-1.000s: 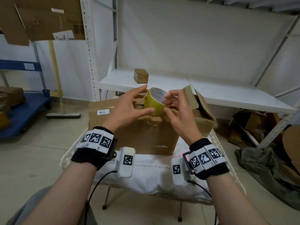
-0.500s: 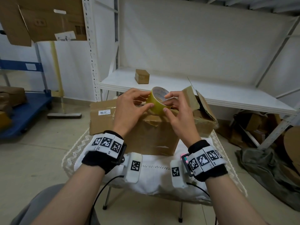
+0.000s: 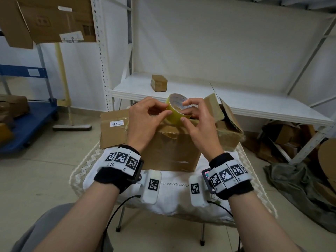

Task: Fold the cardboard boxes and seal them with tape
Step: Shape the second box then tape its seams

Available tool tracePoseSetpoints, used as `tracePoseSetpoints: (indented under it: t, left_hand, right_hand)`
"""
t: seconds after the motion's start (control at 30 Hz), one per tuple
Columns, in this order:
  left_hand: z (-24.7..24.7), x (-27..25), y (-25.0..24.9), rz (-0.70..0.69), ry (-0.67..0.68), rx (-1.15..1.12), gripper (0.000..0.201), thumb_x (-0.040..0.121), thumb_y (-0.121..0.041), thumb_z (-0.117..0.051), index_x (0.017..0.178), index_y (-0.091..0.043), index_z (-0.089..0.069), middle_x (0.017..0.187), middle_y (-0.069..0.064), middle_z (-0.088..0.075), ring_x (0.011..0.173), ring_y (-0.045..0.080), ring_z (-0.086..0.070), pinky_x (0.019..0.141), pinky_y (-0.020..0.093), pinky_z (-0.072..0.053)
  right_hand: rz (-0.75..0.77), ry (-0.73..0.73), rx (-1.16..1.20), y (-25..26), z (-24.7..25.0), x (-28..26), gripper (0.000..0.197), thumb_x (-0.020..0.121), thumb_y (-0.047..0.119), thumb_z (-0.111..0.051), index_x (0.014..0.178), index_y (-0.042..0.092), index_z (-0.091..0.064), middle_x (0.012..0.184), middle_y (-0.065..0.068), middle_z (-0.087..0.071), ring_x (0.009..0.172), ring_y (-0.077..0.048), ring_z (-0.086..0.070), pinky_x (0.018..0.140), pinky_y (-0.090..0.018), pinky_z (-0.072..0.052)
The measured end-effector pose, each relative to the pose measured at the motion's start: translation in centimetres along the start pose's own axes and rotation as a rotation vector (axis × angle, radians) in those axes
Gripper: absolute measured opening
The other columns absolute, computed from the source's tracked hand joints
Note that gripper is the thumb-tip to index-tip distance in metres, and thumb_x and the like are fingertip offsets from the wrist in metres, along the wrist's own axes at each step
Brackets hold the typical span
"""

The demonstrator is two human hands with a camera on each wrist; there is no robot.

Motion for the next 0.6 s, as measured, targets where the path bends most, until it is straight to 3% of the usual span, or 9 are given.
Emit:
tracePoseSetpoints:
  t: [0.17,0.33,0.6]
  left_hand:
    - [-0.26,0.36,0.25,0.025,0.096,-0.048,0.049,0.073,-0.031,-0.087,0.117,-0.02,-0.067,0.116,-0.005,-0.063,0.106,0.004,-0.063,0.084,0.017,-0.055]
    - [0.0,0.72,0.48,0.073,0.129,-0.132,0.026,0.077,-0.026,-0.082,0.101,-0.018,-0.077,0.117,0.0,-0.062,0.111,0.005,-0.06,0.082,0.018,-0.057]
    - [0.29,0.88,0.3,0.055,0.089,-0.183,0.02,0.088,-0.015,-0.073,0.108,-0.013,-0.077,0.115,0.001,-0.065,0.105,-0.003,-0.061,0.079,0.013,-0.053]
  right_hand:
    - [0.015,0.033,0.018,0.12,-0.18,-0.09,0.038,0.09,-0.004,-0.062,0.118,0.018,-0.05,0.113,0.007,-0.06,0.101,-0.014,-0.065,0.088,-0.046,-0.058]
    - [0.011,0.018,0.058,0.05,-0.07,-0.13,0.038,0.088,-0.006,-0.057,0.115,0.02,-0.051,0.112,0.003,-0.059,0.099,-0.015,-0.062,0.088,-0.047,-0.057]
    - [-0.008,-0.012,0.12,0.29,0.18,-0.05,0.042,0.085,-0.012,-0.053,0.108,0.022,-0.052,0.108,-0.012,-0.058,0.097,-0.016,-0.058,0.086,-0.031,-0.056]
Point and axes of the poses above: each hand's wrist, its own x-axis towards the middle knuckle, its own z-axis out of the back of the hand, y = z × x, the point moved 3 cm from there along x, towards the middle knuckle
